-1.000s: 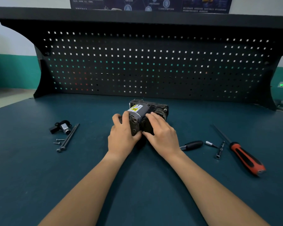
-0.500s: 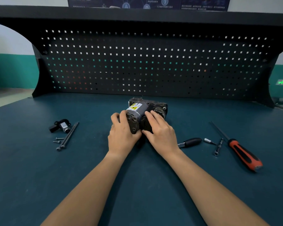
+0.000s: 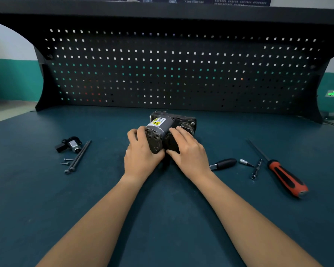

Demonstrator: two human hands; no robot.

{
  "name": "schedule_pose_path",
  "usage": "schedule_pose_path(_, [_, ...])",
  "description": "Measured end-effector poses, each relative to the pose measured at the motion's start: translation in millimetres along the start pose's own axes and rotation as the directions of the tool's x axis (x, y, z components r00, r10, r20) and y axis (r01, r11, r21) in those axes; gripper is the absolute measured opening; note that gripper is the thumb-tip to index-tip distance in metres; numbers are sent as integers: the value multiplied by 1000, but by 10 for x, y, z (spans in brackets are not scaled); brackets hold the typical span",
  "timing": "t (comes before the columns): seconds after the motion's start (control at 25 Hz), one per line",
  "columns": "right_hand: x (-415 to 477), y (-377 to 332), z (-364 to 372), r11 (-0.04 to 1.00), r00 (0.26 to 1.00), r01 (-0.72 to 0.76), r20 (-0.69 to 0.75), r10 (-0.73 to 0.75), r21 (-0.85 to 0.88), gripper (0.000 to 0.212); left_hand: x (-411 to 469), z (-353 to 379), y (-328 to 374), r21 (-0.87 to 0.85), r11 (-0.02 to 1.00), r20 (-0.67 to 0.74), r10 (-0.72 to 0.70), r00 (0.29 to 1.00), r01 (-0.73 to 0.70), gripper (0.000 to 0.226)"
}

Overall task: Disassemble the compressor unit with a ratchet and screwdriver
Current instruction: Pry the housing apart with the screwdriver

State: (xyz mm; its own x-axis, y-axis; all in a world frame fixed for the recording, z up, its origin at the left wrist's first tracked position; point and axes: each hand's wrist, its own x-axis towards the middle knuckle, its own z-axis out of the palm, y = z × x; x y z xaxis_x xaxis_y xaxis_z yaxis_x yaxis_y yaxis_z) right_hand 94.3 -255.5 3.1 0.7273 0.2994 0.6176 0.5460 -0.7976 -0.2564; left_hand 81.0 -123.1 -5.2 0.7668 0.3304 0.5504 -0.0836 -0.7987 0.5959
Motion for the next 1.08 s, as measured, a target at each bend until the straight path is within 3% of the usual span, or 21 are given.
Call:
schedule_pose_path(0.12, [38,-46,-123,998,997,-39,70,36,47,58,31,-39,-79,-65,998,33,16,999,-14,77])
schedule_pose_path(0.24, [-28,59,-427,974,991,-134,-3,137,181,39,125,-141,-194,-150,988,82,-13,997,25,75])
schedule_pose_path(0.36, [-221,532,-837,951,949,-310,-57,311,25,35,166,-217,-171,-112,992,101,-43,994,54,63])
schedule_pose_path(0.48, [-525,1114,-1196,754,812,-546,-8,584,-365,41,139,-291,-55,-76,994,145,-69,987,80,60])
schedule_pose_path(0.6, [-690,1382,-1285,553,579,-672,116,807,-493,33,29,-410,64,28,999,235,-28,972,22,55])
schedule_pose_path(0.64, [-707,1411,-1266,545,561,-688,124,818,-479,30,-17,-478,94,79,996,262,6,965,-28,53])
schedule_pose_path(0.72, [-703,1405,-1258,575,594,-741,62,802,-347,28,-74,-660,116,64,990,236,105,966,-124,49])
schedule_pose_path(0.76, [-679,1351,-1291,599,605,-783,15,796,-165,31,-91,-755,103,-10,989,180,148,972,-149,47])
schedule_pose_path(0.8, [-650,1261,-1338,577,581,-805,-11,814,134,33,-122,-838,85,-98,980,115,184,976,-173,45])
schedule_pose_path(0.84, [-609,1128,-1382,460,535,-735,10,845,498,31,-176,-892,67,-166,961,51,233,971,-221,45])
schedule_pose_path(0.88, [-554,943,-1419,253,527,-568,109,843,783,28,-247,-911,80,-188,932,-11,314,949,-311,48])
schedule_pose_path(0.92, [-492,698,-1432,27,578,-397,227,783,918,25,-323,-912,129,-174,885,-45,431,901,-432,53])
schedule_pose_path(0.96, [-430,428,-1414,-166,646,-314,339,685,935,25,-380,-887,190,-142,811,-53,567,822,-568,58])
schedule_pose_path(1.0, [-381,145,-1369,-287,708,-318,427,562,904,26,-404,-857,241,-108,715,-37,692,721,-691,63])
schedule_pose_path(1.08, [-314,-372,-1201,-368,763,-435,554,334,822,27,-389,-812,319,-86,548,-26,834,551,-832,61])
